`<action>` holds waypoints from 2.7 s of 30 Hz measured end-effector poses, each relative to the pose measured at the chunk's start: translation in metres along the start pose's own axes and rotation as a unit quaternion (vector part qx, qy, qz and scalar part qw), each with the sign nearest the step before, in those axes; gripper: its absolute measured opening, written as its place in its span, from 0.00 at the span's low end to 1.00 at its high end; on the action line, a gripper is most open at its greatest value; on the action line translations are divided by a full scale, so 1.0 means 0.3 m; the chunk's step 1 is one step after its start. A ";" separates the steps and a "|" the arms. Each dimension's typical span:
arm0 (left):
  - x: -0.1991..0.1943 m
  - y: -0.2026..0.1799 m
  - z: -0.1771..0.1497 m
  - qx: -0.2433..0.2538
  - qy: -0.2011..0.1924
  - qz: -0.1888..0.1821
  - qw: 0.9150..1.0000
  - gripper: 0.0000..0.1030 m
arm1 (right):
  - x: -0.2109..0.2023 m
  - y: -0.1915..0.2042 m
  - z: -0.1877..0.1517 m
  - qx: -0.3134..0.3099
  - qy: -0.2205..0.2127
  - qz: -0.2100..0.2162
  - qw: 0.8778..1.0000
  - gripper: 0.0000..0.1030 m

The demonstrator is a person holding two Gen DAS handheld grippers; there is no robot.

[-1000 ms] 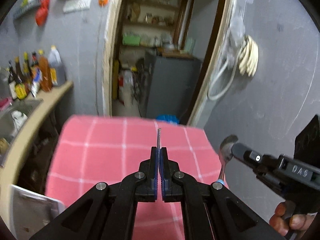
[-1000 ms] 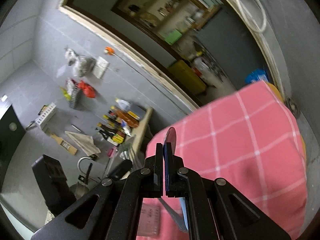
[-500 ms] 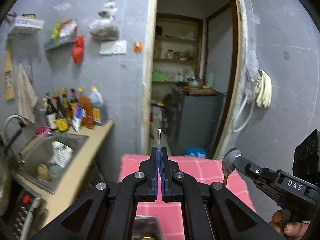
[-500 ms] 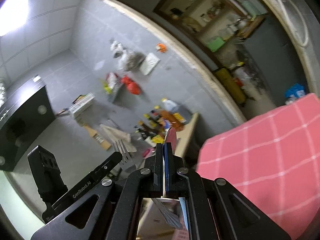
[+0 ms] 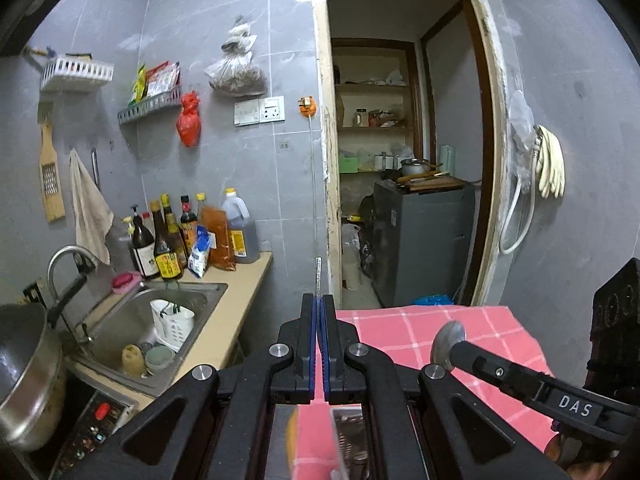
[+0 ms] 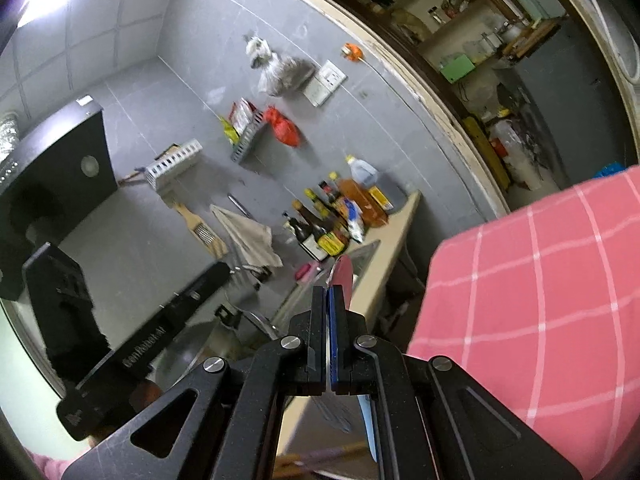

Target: Organize utensils

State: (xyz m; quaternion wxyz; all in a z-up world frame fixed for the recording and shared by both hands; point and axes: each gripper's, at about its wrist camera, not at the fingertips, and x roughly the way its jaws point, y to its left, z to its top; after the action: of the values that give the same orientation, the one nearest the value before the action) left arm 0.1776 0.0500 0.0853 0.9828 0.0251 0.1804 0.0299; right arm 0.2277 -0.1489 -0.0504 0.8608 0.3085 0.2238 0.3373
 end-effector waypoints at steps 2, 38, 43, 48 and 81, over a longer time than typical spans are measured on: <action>-0.008 -0.007 -0.007 0.009 -0.002 -0.002 1.000 0.02 | -0.004 -0.013 -0.022 0.002 0.004 -0.008 1.000 0.02; 0.041 0.027 -0.228 -0.056 0.112 -0.116 0.985 0.04 | -0.032 0.069 -0.133 -0.067 0.070 -0.103 0.990 0.03; 0.047 0.048 -0.244 -0.075 0.122 -0.133 0.981 0.04 | -0.044 0.083 -0.144 -0.068 0.071 -0.113 0.989 0.04; 0.046 0.058 -0.251 -0.084 0.131 -0.145 0.977 0.05 | -0.059 0.101 -0.148 -0.070 0.064 -0.119 0.988 0.04; -0.341 -0.002 -0.360 -0.041 0.024 -0.124 0.991 1.00 | -0.642 0.280 -0.223 -0.162 -0.048 -0.341 0.925 0.92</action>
State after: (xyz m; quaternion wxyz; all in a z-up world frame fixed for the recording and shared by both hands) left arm 0.0437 0.0466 0.0205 0.9746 -0.0386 0.2039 -0.0846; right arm 0.0214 -0.2130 -0.0067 0.9718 0.0856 0.2162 0.0397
